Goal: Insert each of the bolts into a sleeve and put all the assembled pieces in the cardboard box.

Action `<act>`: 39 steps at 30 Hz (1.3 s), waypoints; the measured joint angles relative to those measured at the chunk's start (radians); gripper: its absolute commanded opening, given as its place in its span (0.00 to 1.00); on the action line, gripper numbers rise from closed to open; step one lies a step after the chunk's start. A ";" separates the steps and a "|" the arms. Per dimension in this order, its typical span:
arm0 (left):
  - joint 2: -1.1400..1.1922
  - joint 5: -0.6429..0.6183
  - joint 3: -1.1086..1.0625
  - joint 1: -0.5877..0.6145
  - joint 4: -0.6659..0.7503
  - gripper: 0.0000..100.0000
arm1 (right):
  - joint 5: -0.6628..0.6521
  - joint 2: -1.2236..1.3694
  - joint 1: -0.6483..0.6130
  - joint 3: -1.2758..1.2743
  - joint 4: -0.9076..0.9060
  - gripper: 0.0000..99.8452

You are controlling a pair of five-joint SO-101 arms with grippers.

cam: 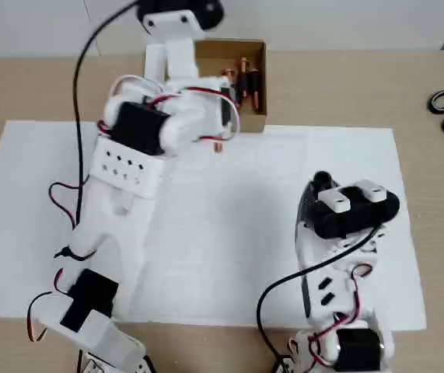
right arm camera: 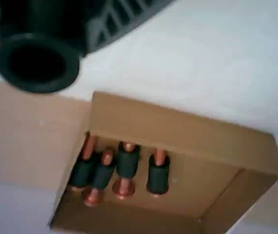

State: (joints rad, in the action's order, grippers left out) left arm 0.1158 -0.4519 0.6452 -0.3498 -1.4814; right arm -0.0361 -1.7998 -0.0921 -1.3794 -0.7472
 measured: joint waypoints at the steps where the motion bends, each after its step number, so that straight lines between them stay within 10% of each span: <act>1: 0.000 0.006 0.017 0.005 0.003 0.01 | 0.000 0.002 -0.005 -0.037 0.054 0.00; 10: 0.000 0.006 0.086 0.000 0.235 0.01 | -0.123 -0.003 -0.147 -0.292 0.497 0.00; 28: -0.410 0.094 -0.316 -0.167 0.147 0.01 | 0.020 0.055 -0.178 -0.295 0.522 0.00; 39: -0.819 0.249 -0.973 -0.201 0.825 0.01 | 0.028 0.055 -0.184 -0.258 0.614 0.00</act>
State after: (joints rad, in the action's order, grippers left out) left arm -0.7035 -0.2033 -0.3276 -0.5508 -0.6559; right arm -0.0084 -1.7446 -0.2762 -1.6372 -0.1335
